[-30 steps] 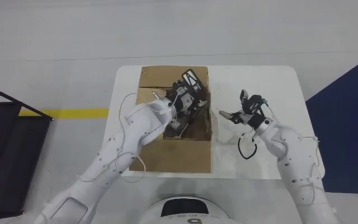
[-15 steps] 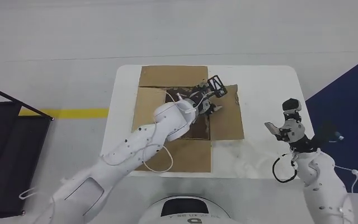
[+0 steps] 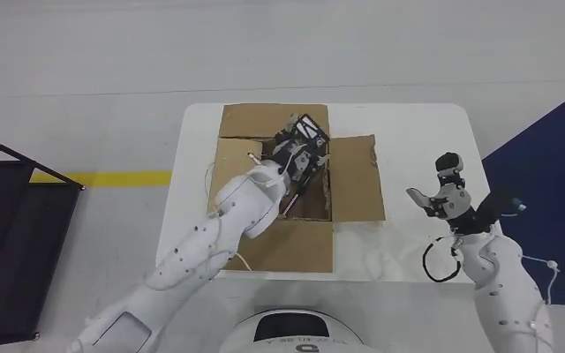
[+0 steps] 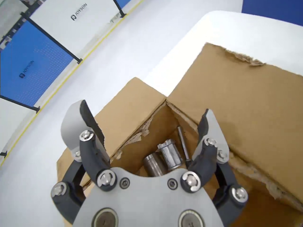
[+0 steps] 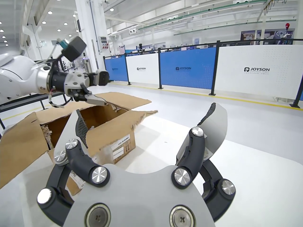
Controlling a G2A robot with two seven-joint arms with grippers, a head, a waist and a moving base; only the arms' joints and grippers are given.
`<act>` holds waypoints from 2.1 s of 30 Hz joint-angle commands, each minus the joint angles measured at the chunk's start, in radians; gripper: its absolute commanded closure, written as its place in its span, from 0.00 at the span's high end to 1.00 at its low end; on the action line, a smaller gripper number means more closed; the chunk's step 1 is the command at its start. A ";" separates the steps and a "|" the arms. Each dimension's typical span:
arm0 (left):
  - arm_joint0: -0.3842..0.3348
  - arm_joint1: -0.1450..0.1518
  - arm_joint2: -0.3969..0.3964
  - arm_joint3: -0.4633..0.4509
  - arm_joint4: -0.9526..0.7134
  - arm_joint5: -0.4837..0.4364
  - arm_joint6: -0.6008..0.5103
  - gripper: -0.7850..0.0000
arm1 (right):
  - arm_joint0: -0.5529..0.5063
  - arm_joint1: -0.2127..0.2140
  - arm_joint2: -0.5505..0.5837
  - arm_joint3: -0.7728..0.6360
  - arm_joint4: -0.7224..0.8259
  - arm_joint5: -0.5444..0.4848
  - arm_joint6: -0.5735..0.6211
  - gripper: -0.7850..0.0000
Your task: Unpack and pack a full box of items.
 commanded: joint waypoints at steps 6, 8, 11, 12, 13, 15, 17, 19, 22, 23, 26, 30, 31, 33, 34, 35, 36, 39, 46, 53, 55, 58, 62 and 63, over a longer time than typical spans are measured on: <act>0.315 0.075 -0.411 -0.184 -0.095 -0.151 0.146 1.00 | 0.022 -0.004 -0.038 -0.014 -0.014 0.030 0.035 1.00; 0.352 0.085 -0.495 -0.166 -0.149 -0.194 0.173 1.00 | 0.034 -0.005 -0.048 -0.008 -0.012 0.032 0.047 1.00; 0.374 0.094 -0.583 -0.119 -0.223 -0.248 0.204 1.00 | 0.064 -0.005 -0.064 0.011 0.002 0.030 0.079 1.00; 0.377 0.097 -0.608 -0.100 -0.251 -0.269 0.215 1.00 | 0.073 -0.006 -0.072 0.016 0.006 0.030 0.091 1.00; 0.380 0.100 -0.629 -0.086 -0.272 -0.291 0.229 1.00 | 0.081 -0.006 -0.078 0.019 0.009 0.030 0.099 1.00; 0.385 0.104 -0.661 -0.052 -0.320 -0.349 0.261 1.00 | 0.093 -0.007 -0.087 0.023 0.014 0.026 0.112 1.00; 0.384 0.109 -0.687 -0.006 -0.361 -0.403 0.289 1.00 | 0.107 -0.006 -0.092 0.031 0.013 0.015 0.126 1.00; 0.369 0.112 -0.701 0.048 -0.384 -0.433 0.301 1.00 | 0.115 -0.005 -0.094 0.038 0.012 0.010 0.133 1.00; 0.343 0.115 -0.700 0.140 -0.400 -0.462 0.322 1.00 | 0.115 -0.005 -0.094 0.038 0.012 0.010 0.133 1.00; 0.337 0.115 -0.696 0.158 -0.403 -0.470 0.330 1.00 | 0.115 -0.005 -0.094 0.038 0.012 0.010 0.133 1.00; 0.337 0.115 -0.696 0.158 -0.403 -0.470 0.330 1.00 | 0.115 -0.005 -0.094 0.038 0.012 0.010 0.133 1.00; 0.337 0.115 -0.696 0.158 -0.403 -0.470 0.330 1.00 | 0.129 -0.008 -0.123 -0.039 0.006 0.016 0.165 1.00; 0.337 0.115 -0.696 0.158 -0.403 -0.470 0.330 1.00 | 0.139 -0.008 -0.139 -0.077 -0.016 0.016 0.199 1.00; 0.337 0.115 -0.696 0.158 -0.403 -0.470 0.330 1.00 | 0.165 -0.009 -0.184 -0.133 -0.030 0.004 0.266 1.00; 0.337 0.115 -0.696 0.158 -0.403 -0.470 0.330 1.00 | 0.186 -0.011 -0.218 -0.150 -0.023 -0.017 0.302 1.00; 0.337 0.115 -0.696 0.158 -0.403 -0.470 0.330 1.00 | 0.211 -0.014 -0.246 -0.148 -0.004 -0.020 0.339 1.00; 0.337 0.115 -0.696 0.158 -0.403 -0.470 0.330 1.00 | 0.239 -0.017 -0.278 -0.143 0.013 -0.009 0.380 1.00; 0.337 0.115 -0.696 0.158 -0.403 -0.470 0.330 1.00 | 0.320 -0.029 -0.392 -0.121 0.030 -0.024 0.494 1.00; 0.337 0.115 -0.696 0.158 -0.403 -0.470 0.330 1.00 | 0.340 -0.030 -0.415 -0.108 0.047 -0.059 0.505 1.00; 0.337 0.115 -0.696 0.158 -0.403 -0.470 0.330 1.00 | 0.420 -0.043 -0.525 -0.107 -0.001 -0.022 0.667 1.00; 0.337 0.115 -0.696 0.158 -0.403 -0.470 0.330 1.00 | 0.481 -0.059 -0.603 -0.079 -0.006 0.040 0.750 1.00; 0.337 0.115 -0.696 0.158 -0.403 -0.470 0.330 1.00 | 0.564 -0.086 -0.709 -0.035 -0.066 0.180 0.848 1.00; 0.337 0.115 -0.696 0.158 -0.403 -0.470 0.330 1.00 | 0.636 -0.116 -0.818 0.015 -0.126 0.268 0.914 1.00; 0.337 0.115 -0.696 0.158 -0.403 -0.470 0.330 1.00 | 0.650 -0.122 -0.838 0.025 -0.143 0.282 0.928 1.00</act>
